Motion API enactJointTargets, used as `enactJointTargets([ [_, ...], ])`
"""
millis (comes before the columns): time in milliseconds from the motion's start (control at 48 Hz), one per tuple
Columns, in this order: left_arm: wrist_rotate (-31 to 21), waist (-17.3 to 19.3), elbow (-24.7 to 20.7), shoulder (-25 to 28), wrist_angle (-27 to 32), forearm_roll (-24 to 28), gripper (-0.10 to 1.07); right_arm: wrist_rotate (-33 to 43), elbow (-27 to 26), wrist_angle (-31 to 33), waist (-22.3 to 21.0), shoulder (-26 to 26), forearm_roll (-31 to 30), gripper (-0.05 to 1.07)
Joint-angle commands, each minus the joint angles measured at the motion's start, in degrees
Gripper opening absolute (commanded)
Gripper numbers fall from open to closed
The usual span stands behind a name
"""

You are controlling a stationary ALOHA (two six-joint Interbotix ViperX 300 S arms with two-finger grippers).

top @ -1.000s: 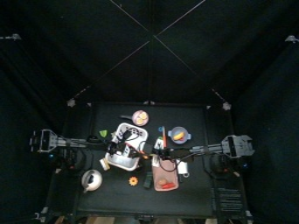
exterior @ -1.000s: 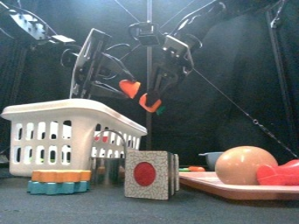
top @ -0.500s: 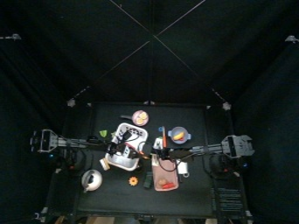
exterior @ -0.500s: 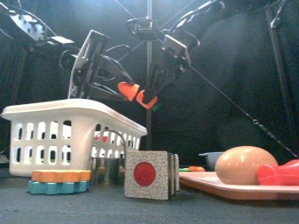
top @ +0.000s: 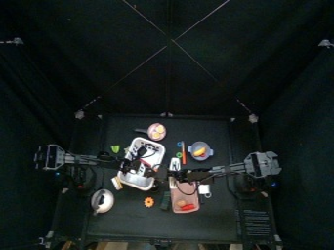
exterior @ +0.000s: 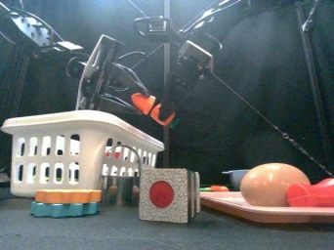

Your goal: Put together carrot and place on plate

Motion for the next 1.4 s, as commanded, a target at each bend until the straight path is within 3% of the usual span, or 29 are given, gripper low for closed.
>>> enactJointTargets([
  [0,0.1,-0.1,-0.8,-0.2,-0.4,-0.1,0.73,-0.2,-1.8,0.3,-0.2,-0.8,-0.4,0.55],
  [1375,0.1,-0.2,-0.8,1.0,-0.8,-0.2,0.73,-0.3,-2.8,0.3,1.8,1.3,-1.9,0.55],
])
